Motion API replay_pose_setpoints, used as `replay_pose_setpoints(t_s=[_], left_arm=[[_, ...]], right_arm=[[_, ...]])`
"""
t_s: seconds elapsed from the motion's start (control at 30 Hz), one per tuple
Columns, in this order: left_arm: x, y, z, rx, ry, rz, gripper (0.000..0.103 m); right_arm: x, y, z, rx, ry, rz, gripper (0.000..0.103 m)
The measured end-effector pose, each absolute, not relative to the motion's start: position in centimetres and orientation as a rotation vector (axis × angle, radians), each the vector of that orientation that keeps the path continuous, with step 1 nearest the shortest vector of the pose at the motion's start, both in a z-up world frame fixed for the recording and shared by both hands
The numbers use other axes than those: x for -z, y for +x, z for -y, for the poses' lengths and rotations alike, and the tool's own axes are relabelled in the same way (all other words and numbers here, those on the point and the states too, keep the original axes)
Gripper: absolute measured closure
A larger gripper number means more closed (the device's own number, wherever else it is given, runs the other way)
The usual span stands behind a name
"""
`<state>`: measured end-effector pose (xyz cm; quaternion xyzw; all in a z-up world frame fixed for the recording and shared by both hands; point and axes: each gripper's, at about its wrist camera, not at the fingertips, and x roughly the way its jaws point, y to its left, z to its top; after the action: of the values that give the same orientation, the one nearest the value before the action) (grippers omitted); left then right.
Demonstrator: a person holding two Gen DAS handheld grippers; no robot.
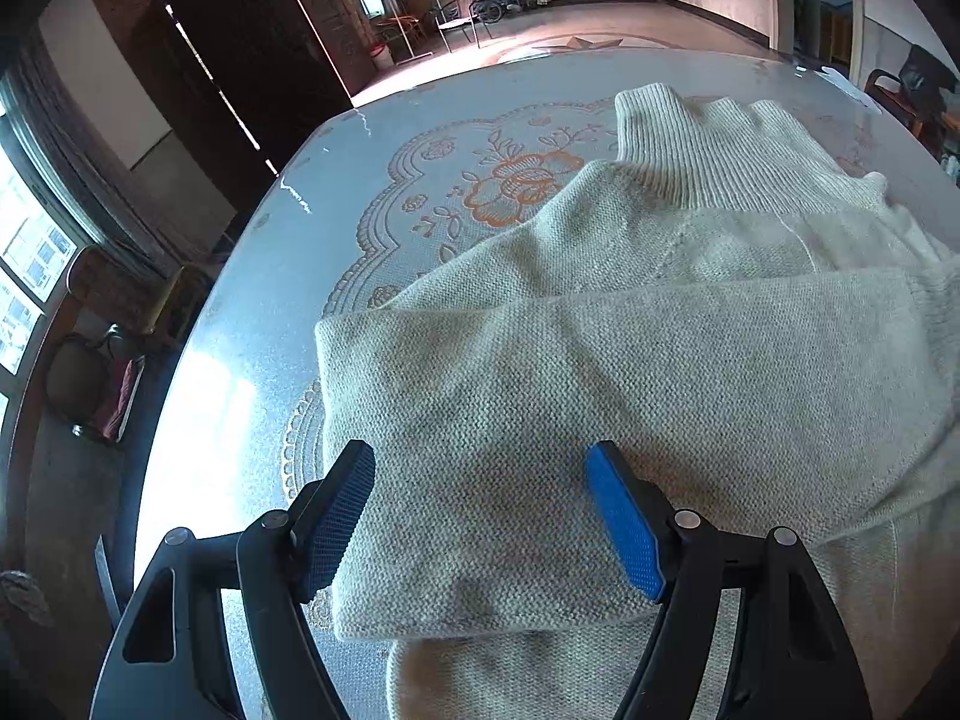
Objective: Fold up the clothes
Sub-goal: 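Grasp the folded cuff with the right gripper and straighten it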
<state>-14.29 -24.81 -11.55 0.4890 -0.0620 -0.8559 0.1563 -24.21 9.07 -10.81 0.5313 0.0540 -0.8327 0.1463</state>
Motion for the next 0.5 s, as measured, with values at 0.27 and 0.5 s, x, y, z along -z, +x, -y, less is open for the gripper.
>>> replay_pose_setpoints(t_s=[0.27, 0.5], left_arm=[[10.1, -12.1, 25.4, 2.468, 1.334, 0.113, 0.028], [10.3, -11.0, 25.7, 2.458, 1.332, 0.115, 0.028]], right_arm=[[12.4, -24.1, -8.5, 2.258, 1.632, 0.033, 0.076], [13.6, -24.2, -7.0, 2.231, 1.652, 0.015, 0.074]])
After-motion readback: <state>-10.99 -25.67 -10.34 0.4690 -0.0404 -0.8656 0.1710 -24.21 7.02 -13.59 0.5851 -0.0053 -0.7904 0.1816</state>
